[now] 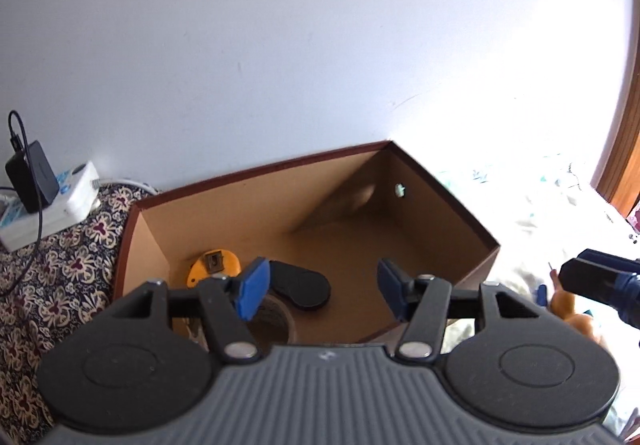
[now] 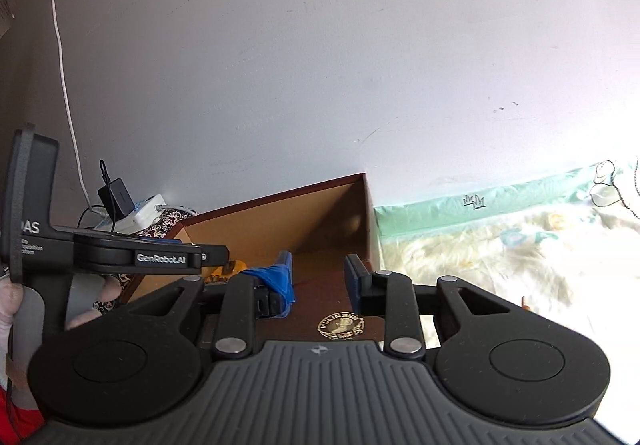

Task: Organize rigid objects
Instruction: 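Withdraw the left gripper from the box toward the orange gourd, then close the left gripper around the orange gourd's lower bulb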

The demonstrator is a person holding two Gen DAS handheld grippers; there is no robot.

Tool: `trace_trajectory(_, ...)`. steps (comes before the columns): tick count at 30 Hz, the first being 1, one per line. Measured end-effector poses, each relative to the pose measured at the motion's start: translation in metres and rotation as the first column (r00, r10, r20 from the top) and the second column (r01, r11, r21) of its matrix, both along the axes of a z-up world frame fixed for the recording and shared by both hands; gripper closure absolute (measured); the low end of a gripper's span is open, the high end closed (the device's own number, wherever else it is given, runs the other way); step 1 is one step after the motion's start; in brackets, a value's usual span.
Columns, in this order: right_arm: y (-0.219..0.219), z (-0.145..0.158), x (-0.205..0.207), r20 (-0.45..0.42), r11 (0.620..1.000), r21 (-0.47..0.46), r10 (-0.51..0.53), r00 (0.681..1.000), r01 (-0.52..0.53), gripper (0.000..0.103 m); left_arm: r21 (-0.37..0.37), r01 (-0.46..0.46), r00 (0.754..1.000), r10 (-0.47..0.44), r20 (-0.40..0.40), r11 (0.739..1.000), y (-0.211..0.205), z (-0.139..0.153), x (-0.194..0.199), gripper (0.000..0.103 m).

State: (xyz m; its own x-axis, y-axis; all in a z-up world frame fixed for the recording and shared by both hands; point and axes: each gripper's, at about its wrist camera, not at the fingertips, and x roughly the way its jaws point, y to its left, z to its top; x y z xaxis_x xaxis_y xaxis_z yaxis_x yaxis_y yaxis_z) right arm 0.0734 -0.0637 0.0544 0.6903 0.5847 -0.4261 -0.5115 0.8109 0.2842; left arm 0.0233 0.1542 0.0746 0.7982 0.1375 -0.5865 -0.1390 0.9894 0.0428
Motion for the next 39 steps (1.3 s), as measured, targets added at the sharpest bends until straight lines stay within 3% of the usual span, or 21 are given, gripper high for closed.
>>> trace_trajectory(4,-0.038,-0.003,-0.006,-0.035,0.998,0.009,-0.059,0.998,0.059,0.092,-0.059,0.097,0.995,-0.098,-0.005,0.994,-0.030,0.004,-0.005,0.043)
trace_trajectory(10,-0.086,-0.015,-0.013,-0.093,0.989,0.008,-0.148,0.984,0.150,0.092,-0.135,0.249,0.963,-0.260,-0.065,0.959,-0.080,-0.017,-0.001,0.043)
trace_trajectory(17,-0.120,-0.035,-0.003,-0.213,0.972,0.054,-0.212,0.954,0.228,0.092,-0.327,0.276,0.912,-0.353,-0.206,0.904,-0.110,-0.063,0.020,0.043)
trace_trajectory(20,-0.129,-0.045,0.006,-0.290,0.967,0.098,-0.197,0.937,0.233,0.091,-0.373,0.289,0.891,-0.390,-0.232,0.882,-0.121,-0.075,0.026,0.040)
trace_trajectory(22,-0.131,-0.050,0.010,-0.316,0.966,0.111,-0.188,0.930,0.233,0.091,-0.376,0.300,0.875,-0.410,-0.258,0.877,-0.132,-0.080,0.031,0.039)
trace_trajectory(30,-0.127,-0.056,0.024,-0.375,0.973,0.076,-0.175,0.910,0.218,0.089,-0.327,0.341,0.869,-0.428,-0.248,0.881,-0.156,-0.082,0.056,0.039)
trace_trajectory(39,-0.114,-0.061,0.053,-0.485,0.972,0.013,-0.199,0.851,0.235,0.088,-0.328,0.376,0.841,-0.468,-0.271,0.866,-0.171,-0.096,0.078,0.039)
